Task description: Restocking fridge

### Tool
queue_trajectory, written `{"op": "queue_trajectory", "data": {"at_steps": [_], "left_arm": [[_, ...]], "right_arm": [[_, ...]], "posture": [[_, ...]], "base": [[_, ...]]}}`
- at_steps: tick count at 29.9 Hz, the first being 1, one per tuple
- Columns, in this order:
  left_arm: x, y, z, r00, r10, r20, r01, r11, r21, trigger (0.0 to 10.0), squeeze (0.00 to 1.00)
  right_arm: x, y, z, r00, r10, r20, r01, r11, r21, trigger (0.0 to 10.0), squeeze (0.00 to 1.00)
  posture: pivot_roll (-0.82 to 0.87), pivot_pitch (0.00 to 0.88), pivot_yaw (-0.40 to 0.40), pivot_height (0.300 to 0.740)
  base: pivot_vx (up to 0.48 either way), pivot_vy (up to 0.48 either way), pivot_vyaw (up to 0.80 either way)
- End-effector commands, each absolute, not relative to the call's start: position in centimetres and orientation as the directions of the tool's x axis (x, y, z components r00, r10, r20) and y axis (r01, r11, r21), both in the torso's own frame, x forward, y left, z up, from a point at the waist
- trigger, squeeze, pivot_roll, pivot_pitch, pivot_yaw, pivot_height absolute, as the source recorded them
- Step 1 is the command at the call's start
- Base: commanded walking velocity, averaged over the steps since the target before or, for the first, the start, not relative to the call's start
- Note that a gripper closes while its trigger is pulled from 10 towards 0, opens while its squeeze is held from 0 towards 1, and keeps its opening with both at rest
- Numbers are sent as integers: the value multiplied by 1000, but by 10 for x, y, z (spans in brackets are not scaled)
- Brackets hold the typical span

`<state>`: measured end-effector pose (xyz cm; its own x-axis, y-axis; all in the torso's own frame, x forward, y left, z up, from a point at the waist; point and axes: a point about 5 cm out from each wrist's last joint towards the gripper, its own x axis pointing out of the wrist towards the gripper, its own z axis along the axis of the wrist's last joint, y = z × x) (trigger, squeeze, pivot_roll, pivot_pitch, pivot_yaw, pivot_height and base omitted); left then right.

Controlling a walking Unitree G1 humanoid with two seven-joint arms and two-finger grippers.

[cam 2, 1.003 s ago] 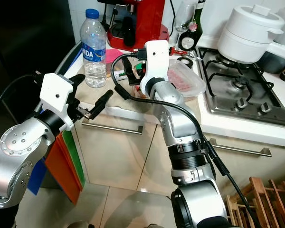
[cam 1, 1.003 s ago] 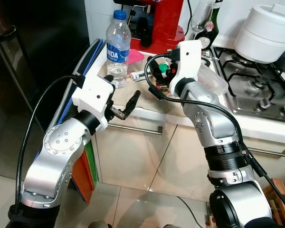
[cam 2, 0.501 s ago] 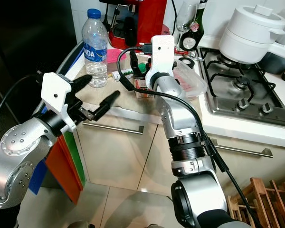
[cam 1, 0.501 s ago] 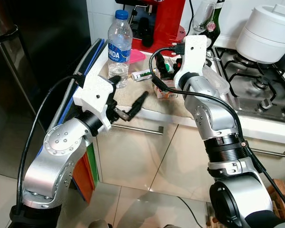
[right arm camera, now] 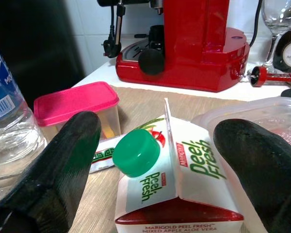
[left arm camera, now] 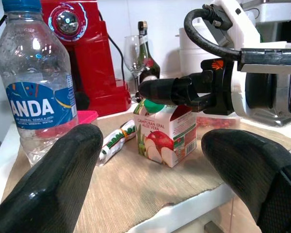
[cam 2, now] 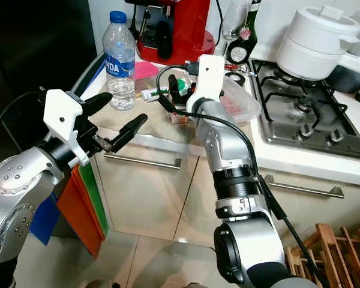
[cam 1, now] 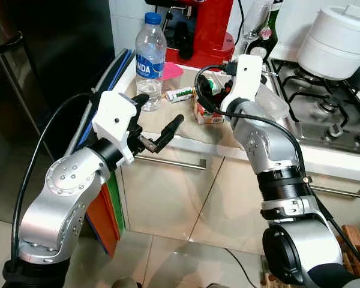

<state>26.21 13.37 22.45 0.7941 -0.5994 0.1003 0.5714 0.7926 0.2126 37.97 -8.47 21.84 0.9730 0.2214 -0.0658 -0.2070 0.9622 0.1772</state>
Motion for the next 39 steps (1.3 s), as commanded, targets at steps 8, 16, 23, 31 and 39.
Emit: {"op": "queue_trajectory", "data": {"at_steps": [8, 16, 23, 31, 39], "left_arm": [[260, 133, 226, 790, -604, 104, 575, 789, 214, 10000, 0], [261, 133, 227, 789, -606, 102, 577, 787, 218, 10000, 0], [261, 132, 226, 787, -609, 98, 579, 785, 221, 10000, 0], [260, 131, 224, 784, -614, 86, 586, 779, 223, 10000, 0], [260, 129, 222, 785, -615, 82, 586, 778, 227, 10000, 0]], "right_arm": [[381, -93, 213, 974, 200, -106, -180, 968, 173, 157, 0], [381, -96, 208, 974, 184, -133, -161, 973, 163, 0, 0], [380, -96, 206, 973, 180, -145, -157, 976, 153, 0, 0], [379, -96, 206, 973, 180, -147, -156, 975, 158, 0, 0], [377, -94, 205, 971, 192, -142, -168, 972, 165, 0, 0]], "posture": [[92, 4, -77, 740], [90, 0, -69, 740], [90, 3, -65, 740], [83, 8, -57, 740], [80, 17, -57, 740]], "base": [[0, 0, 0], [0, 0, 0], [0, 0, 0], [0, 0, 0], [0, 0, 0]]}}
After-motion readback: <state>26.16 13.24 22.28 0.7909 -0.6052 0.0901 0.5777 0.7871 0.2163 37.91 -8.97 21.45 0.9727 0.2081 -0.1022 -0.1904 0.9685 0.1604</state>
